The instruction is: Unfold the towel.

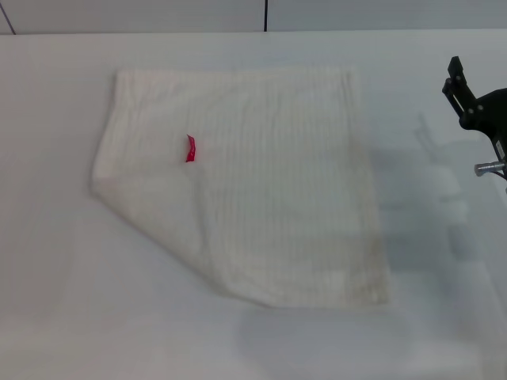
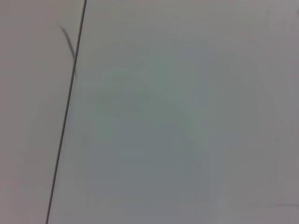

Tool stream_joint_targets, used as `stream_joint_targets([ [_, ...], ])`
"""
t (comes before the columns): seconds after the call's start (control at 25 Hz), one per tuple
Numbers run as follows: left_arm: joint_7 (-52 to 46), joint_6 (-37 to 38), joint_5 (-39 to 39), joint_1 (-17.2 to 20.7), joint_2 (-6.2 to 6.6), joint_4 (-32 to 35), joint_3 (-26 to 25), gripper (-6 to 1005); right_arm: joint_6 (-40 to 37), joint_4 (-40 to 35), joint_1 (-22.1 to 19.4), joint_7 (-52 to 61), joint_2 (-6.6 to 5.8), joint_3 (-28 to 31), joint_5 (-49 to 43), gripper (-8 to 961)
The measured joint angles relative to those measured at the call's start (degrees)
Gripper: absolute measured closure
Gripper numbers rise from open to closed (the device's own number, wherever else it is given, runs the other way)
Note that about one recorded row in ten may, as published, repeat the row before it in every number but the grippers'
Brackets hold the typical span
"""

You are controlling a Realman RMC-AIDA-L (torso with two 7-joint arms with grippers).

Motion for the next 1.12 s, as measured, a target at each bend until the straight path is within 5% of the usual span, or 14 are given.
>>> stream_joint_targets([
  [0.4, 0.0, 0.0, 0.18, -0.22, 0.0, -0.22, 0.0, 159, -0.72, -1.22, 1.23, 0.0, -0.11, -0.1, -0.58, 118],
  [0.56, 0.0, 0.01, 0.3, -0.5, 0.0, -0.04, 0.0, 159, -7.89, -5.52, 3.01, -0.6, -0.78, 0.39, -4.69, 117],
  [0.64, 0.0, 0.01, 0.26, -0.74, 0.0, -0.07, 0.0, 159, -21.59, -13.12, 5.29, -5.09, -2.08, 2.84, -5.77, 117],
  [0.68, 0.0, 0.01, 0.26, -0.74, 0.0, -0.07, 0.0, 159, -21.59, -13.12, 5.29, -5.09, -2.08, 2.84, -5.77, 118],
  [0.72, 0.0, 0.01, 0.27, -0.98, 0.0, -0.05, 0.0, 159, -31.89, -19.54, 6.23, -9.16, -2.8, 6.09, -6.05, 118],
  [0.76, 0.0, 0.01, 0.27, -1.05, 0.0, -0.03, 0.0, 159, -31.89, -19.54, 6.23, -9.16, -2.8, 6.09, -6.05, 118],
  [0.84, 0.0, 0.01, 0.14, -1.27, 0.0, -0.09, 0.0, 159, -47.52, -30.58, 5.63, -14.41, -3.15, 14.54, -8.21, 118],
  [0.88, 0.0, 0.01, 0.05, -1.32, 0.0, -0.23, 0.01, 159, -47.52, -30.58, 5.63, -14.41, -3.15, 14.54, -8.21, 118],
  [1.0, 0.0, 0.0, 0.07, -1.45, 0.0, -0.35, 0.0, 160, -66.62, -40.37, 4.95, -17.42, -2.25, 26.07, -10.8, 119],
  [1.04, 0.0, 0.0, 0.12, -1.5, 0.0, -0.39, 0.0, 160, -79.94, -46.45, 4.85, -19.73, -1.25, 33.56, -11.21, 119],
  [1.08, 0.0, 0.0, 0.14, -1.56, 0.0, -0.39, 0.0, 160, -79.94, -46.45, 4.85, -19.73, -1.25, 33.56, -11.21, 119],
  [1.12, 0.0, 0.0, 0.14, -1.71, 0.0, -0.34, 0.0, 160, -91.83, -51.98, 4.76, -21.36, -0.48, 39.44, -11.14, 119],
])
